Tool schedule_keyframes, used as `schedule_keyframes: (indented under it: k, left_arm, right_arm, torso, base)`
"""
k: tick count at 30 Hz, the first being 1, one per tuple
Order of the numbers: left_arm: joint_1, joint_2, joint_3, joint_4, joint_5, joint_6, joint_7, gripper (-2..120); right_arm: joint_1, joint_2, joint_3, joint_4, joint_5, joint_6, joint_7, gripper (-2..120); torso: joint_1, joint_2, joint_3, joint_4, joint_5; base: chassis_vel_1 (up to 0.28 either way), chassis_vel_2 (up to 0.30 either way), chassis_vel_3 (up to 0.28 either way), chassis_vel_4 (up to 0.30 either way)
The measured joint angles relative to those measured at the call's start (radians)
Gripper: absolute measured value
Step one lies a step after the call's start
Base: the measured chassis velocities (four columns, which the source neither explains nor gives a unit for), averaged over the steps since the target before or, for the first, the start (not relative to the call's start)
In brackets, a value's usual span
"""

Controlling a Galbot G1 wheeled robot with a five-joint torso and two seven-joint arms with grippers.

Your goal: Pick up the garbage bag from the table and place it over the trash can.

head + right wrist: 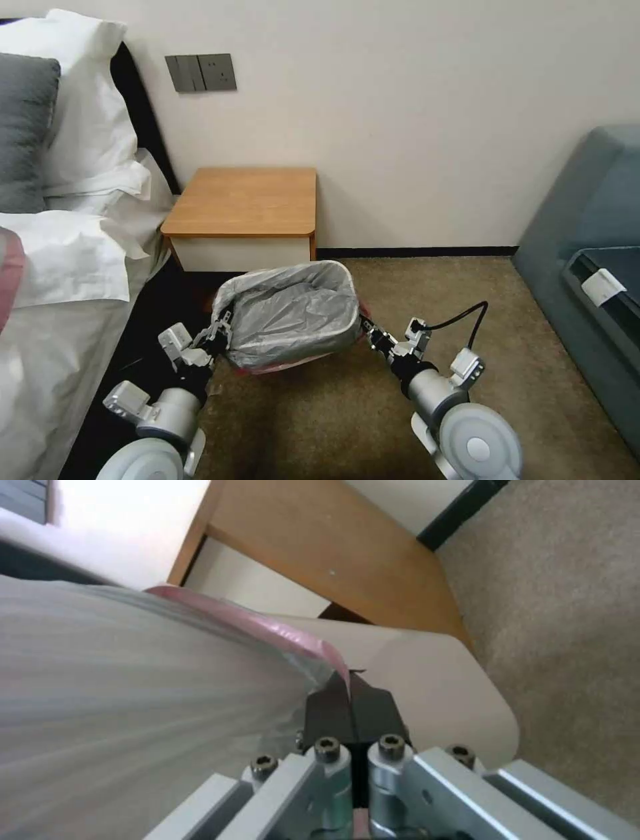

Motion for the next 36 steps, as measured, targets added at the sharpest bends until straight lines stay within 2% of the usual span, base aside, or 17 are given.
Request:
schedule_keyframes:
  k: [3, 5, 7, 10, 11, 15, 18, 19, 22, 23, 26, 27, 31, 32, 34, 35, 36]
  left_arm:
    - [0.000, 0.000, -0.003, 0.000, -0.001, 0.000, 0.000, 8]
    - [-0.002, 0.000, -0.013, 0.000, -0.005, 0.000, 0.000, 8]
    - [-0.003, 0.000, -0.018, 0.001, -0.005, 0.000, 0.001, 8]
    - [-0.010, 0.001, -0.044, 0.013, -0.012, 0.000, -0.001, 8]
    - [-0.010, 0.001, -0.044, 0.013, -0.012, 0.000, -0.001, 8]
    - [-0.017, 0.001, -0.064, 0.027, -0.013, 0.000, -0.008, 8]
    - [-0.016, 0.002, -0.074, 0.032, -0.008, 0.000, -0.012, 8]
    - [-0.016, 0.002, -0.074, 0.032, -0.008, 0.000, -0.012, 8]
    - [-0.020, 0.007, -0.062, 0.039, 0.034, 0.000, -0.016, 8]
    - [-0.020, 0.007, -0.062, 0.039, 0.034, 0.000, -0.016, 8]
    - [-0.020, 0.019, -0.034, 0.042, 0.107, -0.003, -0.013, 8]
    - [-0.020, 0.019, -0.034, 0.042, 0.107, -0.003, -0.013, 8]
    - [-0.014, 0.034, 0.006, 0.043, 0.202, -0.019, -0.002, 8]
    - [-0.014, 0.034, 0.006, 0.043, 0.202, -0.019, -0.002, 8]
    - [-0.012, 0.037, 0.018, 0.043, 0.239, -0.023, 0.002, 8]
    - [-0.008, 0.037, 0.025, 0.043, 0.275, -0.027, 0.009, 8]
    - [-0.005, 0.037, 0.028, 0.043, 0.294, -0.031, 0.012, 8]
  right_arm:
    - [-0.007, -0.001, 0.004, 0.001, -0.004, -0.011, -0.014, 6]
    - [-0.028, -0.011, 0.012, 0.014, -0.016, -0.017, -0.036, 15]
    - [-0.038, -0.015, 0.015, 0.021, -0.019, -0.017, -0.041, 18]
    - [-0.080, -0.034, 0.031, 0.064, -0.024, -0.017, -0.052, 35]
    - [-0.080, -0.034, 0.031, 0.064, -0.024, -0.017, -0.052, 35]
    - [-0.123, -0.049, 0.048, 0.112, -0.034, 0.006, -0.044, 48]
    - [-0.155, -0.070, 0.081, 0.188, -0.047, 0.035, -0.051, 63]
    - [-0.155, -0.070, 0.081, 0.188, -0.047, 0.035, -0.051, 63]
    - [-0.104, -0.133, 0.095, 0.281, -0.055, 0.069, -0.073, 79]
    - [-0.104, -0.133, 0.095, 0.281, -0.055, 0.069, -0.073, 79]
    - [-0.007, -0.238, 0.077, 0.299, -0.104, 0.068, -0.193, 93]
    - [-0.007, -0.238, 0.077, 0.299, -0.104, 0.068, -0.193, 93]
    - [0.264, -0.414, -0.055, 0.228, -0.144, 0.002, -0.320, 100]
    - [0.264, -0.414, -0.055, 0.228, -0.144, 0.002, -0.320, 100]
    - [0.406, -0.466, -0.151, 0.189, -0.167, -0.022, -0.357, 100]
    - [0.539, -0.491, -0.263, 0.145, -0.201, -0.044, -0.390, 100]
    - [0.604, -0.497, -0.318, 0.121, -0.227, -0.051, -0.414, 100]
  torso:
    - [0.000, 0.000, 0.000, 0.0000, 0.0000]
    - [0.000, 0.000, 0.000, 0.0000, -0.0001]
    - [0.000, 0.000, 0.000, 0.0000, 0.0000]
    - [0.000, 0.000, 0.000, -0.0001, -0.0001]
    - [0.000, 0.000, 0.000, -0.0001, -0.0001]
    - [0.000, 0.000, 0.000, 0.0000, 0.0001]
    - [0.000, 0.000, 0.000, -0.0002, 0.0000]
    - [0.000, 0.000, 0.000, -0.0002, 0.0000]
    - [0.000, 0.000, 0.000, -0.0001, 0.0000]
    - [0.000, 0.000, 0.000, -0.0001, 0.0000]
    - [0.000, 0.000, 0.000, -0.0003, 0.0001]
    - [0.000, 0.000, 0.000, -0.0003, 0.0001]
    - [0.000, 0.000, 0.000, 0.0001, 0.0002]
    - [0.000, 0.000, 0.000, 0.0001, 0.0002]
    - [0.000, 0.000, 0.000, 0.0004, 0.0000]
    - [0.000, 0.000, 0.000, 0.0000, -0.0002]
    - [0.000, 0.000, 0.000, 0.0000, 0.0000]
  base:
    - [0.000, 0.000, 0.000, 0.000]
    - [0.000, 0.000, 0.000, 0.000]
    - [0.000, 0.000, 0.000, 0.000]
    - [0.000, 0.000, 0.000, 0.000]
    - [0.000, 0.000, 0.000, 0.000]
    - [0.000, 0.000, 0.000, 0.000]
    - [0.000, 0.000, 0.000, 0.000]
    - [0.000, 0.000, 0.000, 0.000]
    - [0.000, 0.000, 0.000, 0.000]
    - [0.000, 0.000, 0.000, 0.000]
    - [0.000, 0.000, 0.000, 0.000]
    - [0.000, 0.000, 0.000, 0.000]
    - [0.000, 0.000, 0.000, 0.000]
    - [0.000, 0.000, 0.000, 0.000]
    - [0.000, 0.000, 0.000, 0.000]
    - [0.000, 0.000, 0.000, 0.000]
    - [0.000, 0.000, 0.000, 0.000]
